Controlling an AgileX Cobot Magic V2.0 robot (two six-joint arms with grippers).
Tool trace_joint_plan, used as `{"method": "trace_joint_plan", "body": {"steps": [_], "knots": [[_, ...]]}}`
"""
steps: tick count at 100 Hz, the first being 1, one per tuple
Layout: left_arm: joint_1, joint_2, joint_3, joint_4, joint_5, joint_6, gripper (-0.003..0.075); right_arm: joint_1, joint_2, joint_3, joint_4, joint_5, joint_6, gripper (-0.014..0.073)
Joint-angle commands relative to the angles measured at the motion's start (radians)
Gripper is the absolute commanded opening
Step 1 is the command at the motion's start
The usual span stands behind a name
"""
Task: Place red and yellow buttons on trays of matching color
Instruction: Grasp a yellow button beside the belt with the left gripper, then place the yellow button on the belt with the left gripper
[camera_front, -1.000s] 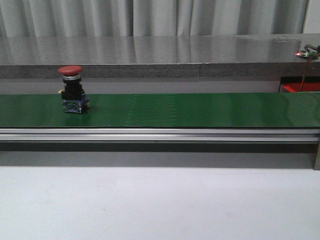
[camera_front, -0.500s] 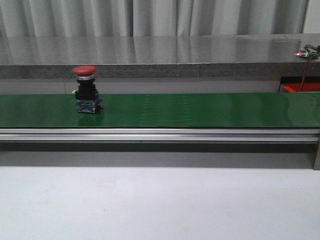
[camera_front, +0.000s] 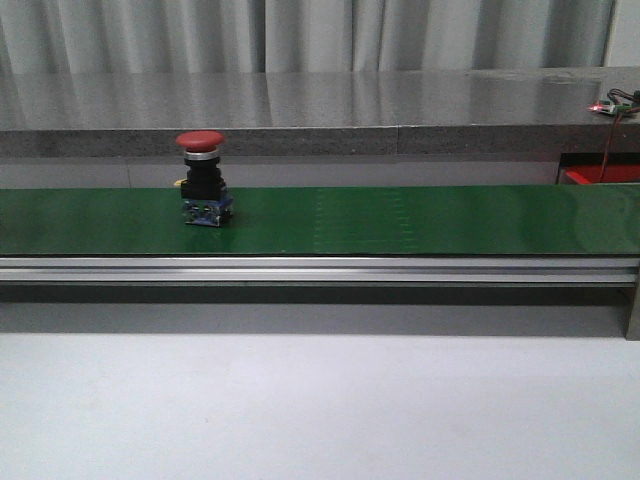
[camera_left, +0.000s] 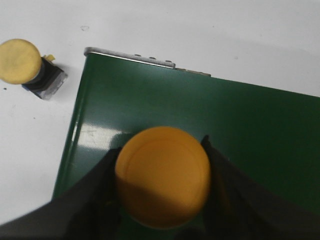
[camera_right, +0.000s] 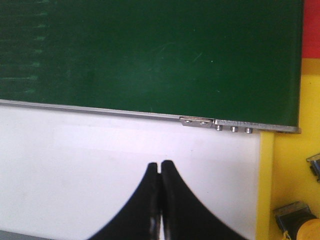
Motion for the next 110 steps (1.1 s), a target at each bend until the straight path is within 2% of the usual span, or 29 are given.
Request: {"method": "trace_joint_plan", "body": {"steps": [1,27,33,43,55,62,110], "knots": [[-0.015,-0.028,-0.021,-0.013,-0.076,-0.002,0.0188,0.001,-0.022,-0.033,0.007,-0.041,-0.005,-0.0074],[-0.019,0.032,-0.021,-0.013,-0.067,-0.002,0.0193,0.001,-0.022,-0.033,0.007,-0.041,-0.005,-0.0074],[-0.019,0.032,-0.021,-0.013,-0.065,-0.001,0.0218,0.001,-0.022,-0.033,0.007,-0.041,-0.005,-0.0074],[-0.019,0.032,-0.023,-0.019,-0.053,0.023,0.034,0.001,-0.022,-0.033,0.007,-0.041,-0.005,-0.0074],[-0.019,0.032,-0.023,-0.019,-0.046,0.023,0.0542,0.001,-0.022,-0.033,0.007,-0.041,-0.005,-0.0074],[-0.019,0.028,-0.025,-0.027,-0.042,0.026,0.0594,0.001,-0.022,-0.033,0.007,-0.041,-0.005,-0.0074],[-0.019,-0.127,-0.025,-0.108,-0.032,0.056,0.06,0.001,-0.022,-0.033,0.007,-0.041,-0.005,-0.0074]]}}
